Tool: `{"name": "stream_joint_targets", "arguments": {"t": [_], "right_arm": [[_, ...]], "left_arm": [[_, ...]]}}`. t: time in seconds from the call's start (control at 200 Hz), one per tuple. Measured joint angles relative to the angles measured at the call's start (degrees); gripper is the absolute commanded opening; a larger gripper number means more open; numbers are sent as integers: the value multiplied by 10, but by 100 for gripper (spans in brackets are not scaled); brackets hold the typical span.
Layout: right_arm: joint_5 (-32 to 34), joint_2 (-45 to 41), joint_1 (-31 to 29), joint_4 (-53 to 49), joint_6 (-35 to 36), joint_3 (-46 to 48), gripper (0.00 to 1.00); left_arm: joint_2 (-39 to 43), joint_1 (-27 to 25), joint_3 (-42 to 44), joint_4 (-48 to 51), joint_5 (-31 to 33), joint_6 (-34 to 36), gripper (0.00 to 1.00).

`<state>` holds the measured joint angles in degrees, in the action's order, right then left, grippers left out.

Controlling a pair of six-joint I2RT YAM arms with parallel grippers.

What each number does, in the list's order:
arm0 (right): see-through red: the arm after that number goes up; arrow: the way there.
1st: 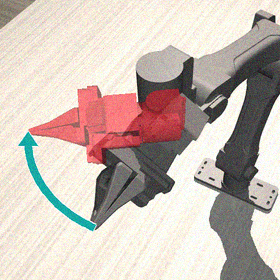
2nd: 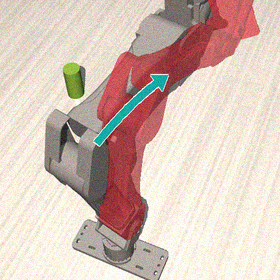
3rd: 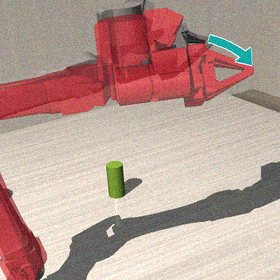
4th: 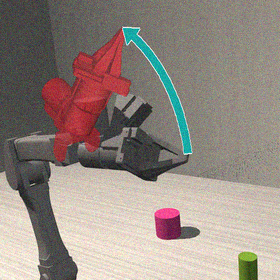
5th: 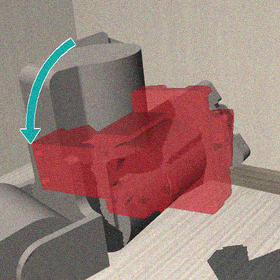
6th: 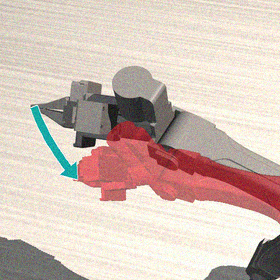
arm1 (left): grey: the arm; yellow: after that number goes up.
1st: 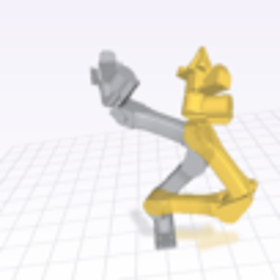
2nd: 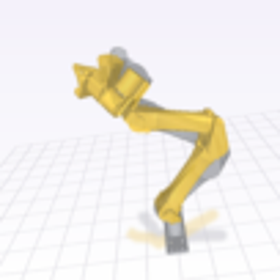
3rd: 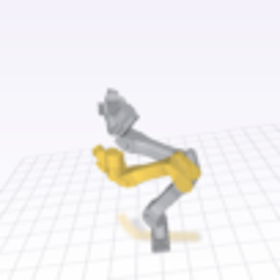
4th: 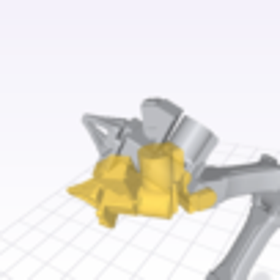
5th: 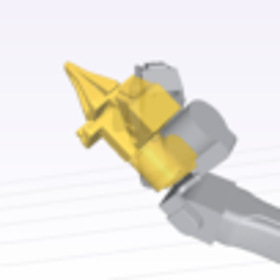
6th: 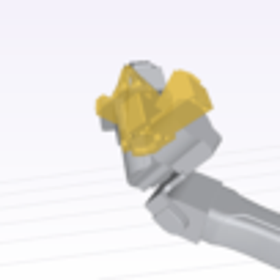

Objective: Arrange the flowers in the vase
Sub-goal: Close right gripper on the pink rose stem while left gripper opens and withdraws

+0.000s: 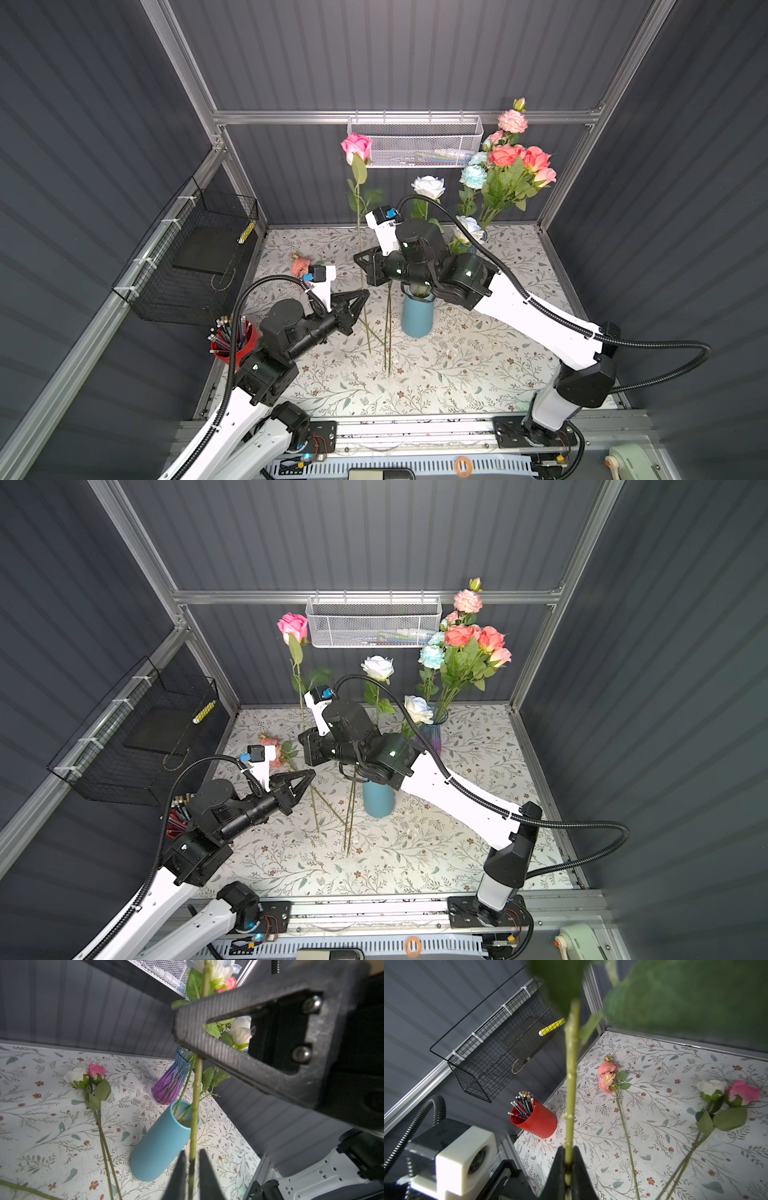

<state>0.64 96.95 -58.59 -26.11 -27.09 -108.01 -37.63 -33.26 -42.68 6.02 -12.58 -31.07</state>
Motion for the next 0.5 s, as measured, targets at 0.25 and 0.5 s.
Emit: {"name": "stream_joint_targets", "arguments": {"t": [0.25,0.5], "right_arm": [[36,-3,0,3,34,0,7],[136,-85,0,20,116,42,5]], "left_arm": [[33,0,0,52,46,5,96],[137,0,0,129,111,13,99]]}}
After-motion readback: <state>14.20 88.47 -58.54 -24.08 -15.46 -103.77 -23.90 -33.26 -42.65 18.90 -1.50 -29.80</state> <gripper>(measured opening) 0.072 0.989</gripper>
